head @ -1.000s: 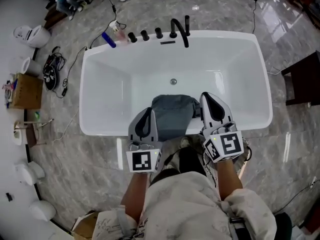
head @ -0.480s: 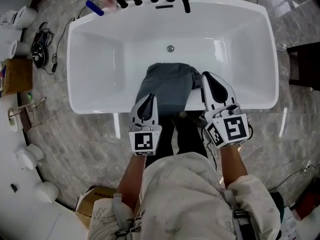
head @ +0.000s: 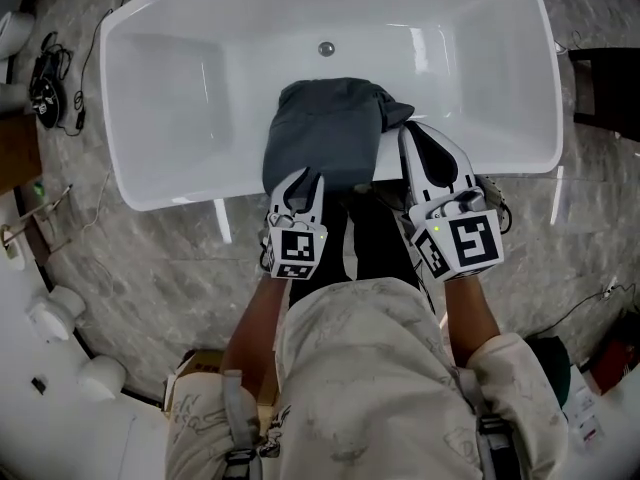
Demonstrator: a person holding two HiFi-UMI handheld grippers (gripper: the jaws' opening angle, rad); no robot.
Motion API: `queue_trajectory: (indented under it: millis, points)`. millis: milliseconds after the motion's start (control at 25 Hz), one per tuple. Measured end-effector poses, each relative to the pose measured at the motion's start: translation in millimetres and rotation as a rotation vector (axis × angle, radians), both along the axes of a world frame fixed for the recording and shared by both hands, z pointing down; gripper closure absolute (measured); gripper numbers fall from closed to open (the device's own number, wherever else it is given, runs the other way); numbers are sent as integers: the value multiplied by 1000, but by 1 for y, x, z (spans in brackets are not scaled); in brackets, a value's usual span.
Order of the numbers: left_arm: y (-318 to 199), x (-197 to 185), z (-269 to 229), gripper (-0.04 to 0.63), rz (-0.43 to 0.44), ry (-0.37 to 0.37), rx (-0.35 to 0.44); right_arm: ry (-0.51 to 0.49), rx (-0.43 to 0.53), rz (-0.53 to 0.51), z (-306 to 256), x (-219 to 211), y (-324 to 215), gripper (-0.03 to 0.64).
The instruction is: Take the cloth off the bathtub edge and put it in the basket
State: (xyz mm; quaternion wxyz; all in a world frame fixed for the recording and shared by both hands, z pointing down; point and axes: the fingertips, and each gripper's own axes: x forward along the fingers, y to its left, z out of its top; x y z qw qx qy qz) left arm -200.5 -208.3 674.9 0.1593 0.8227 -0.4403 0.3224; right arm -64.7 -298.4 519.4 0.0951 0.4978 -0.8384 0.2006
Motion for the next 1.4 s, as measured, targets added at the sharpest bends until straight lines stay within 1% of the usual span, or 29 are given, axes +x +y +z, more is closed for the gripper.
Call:
queue_trajectory:
  millis: [80, 240, 360, 480, 720, 1000, 1080, 1160, 1240, 1400]
  points:
    - [7, -1, 17, 496, 32, -13, -34, 6, -10, 0, 5, -5, 4, 627]
    - [22, -3, 53, 435, 132, -75, -98, 25, -26, 2, 13, -14, 8, 627]
    - [32, -6, 83, 341, 211, -139, -158, 31, -39, 11, 19, -18, 10, 627]
    - [42, -10, 109, 310, 287, -197, -203, 38, -52, 17, 27, -23, 15, 627]
    - [53, -15, 148, 298, 398, -288, -261, 55, -87, 27, 45, -27, 25, 627]
    - [67, -24, 197, 287, 523, -443, -331, 75, -114, 29, 57, -27, 35, 627]
    - [71, -25, 209, 285, 547, -472, -349, 78, -125, 33, 61, -24, 38, 627]
    - [70, -25, 215, 284, 541, -481, -352, 80, -136, 36, 64, -22, 41, 627]
    - [65, -25, 220, 284, 510, -492, -349, 81, -143, 35, 66, -21, 42, 627]
    - [58, -29, 230, 284, 478, -561, -344, 80, -143, 33, 68, -23, 45, 627]
